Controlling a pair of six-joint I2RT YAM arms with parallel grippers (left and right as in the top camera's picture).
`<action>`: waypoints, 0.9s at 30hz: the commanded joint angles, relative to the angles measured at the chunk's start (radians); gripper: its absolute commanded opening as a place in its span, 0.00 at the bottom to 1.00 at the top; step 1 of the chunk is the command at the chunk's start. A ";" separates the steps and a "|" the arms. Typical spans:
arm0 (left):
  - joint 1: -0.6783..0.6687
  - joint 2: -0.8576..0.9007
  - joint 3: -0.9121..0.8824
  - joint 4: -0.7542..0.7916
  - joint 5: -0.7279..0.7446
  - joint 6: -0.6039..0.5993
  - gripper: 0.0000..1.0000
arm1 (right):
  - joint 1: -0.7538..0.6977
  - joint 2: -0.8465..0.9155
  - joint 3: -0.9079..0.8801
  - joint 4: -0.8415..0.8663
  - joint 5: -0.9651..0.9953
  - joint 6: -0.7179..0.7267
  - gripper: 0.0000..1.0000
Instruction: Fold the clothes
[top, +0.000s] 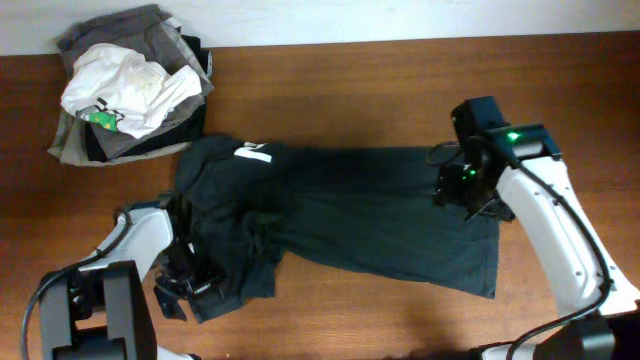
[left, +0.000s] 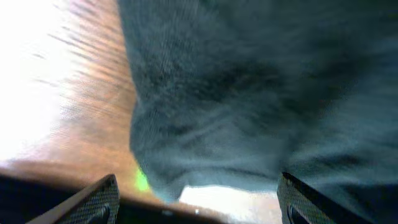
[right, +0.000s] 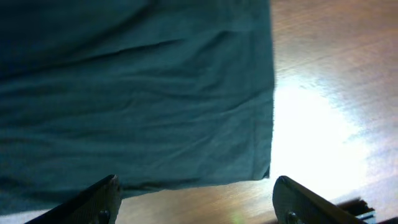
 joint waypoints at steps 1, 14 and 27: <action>0.005 0.004 -0.055 0.035 0.019 -0.016 0.81 | -0.075 -0.011 -0.006 -0.004 -0.041 -0.029 0.82; 0.005 0.004 -0.062 0.060 0.042 -0.015 0.04 | -0.198 -0.010 -0.272 0.141 -0.190 -0.046 0.90; 0.004 0.004 -0.062 0.060 0.042 -0.015 0.01 | -0.301 -0.010 -0.534 0.266 -0.269 0.044 0.84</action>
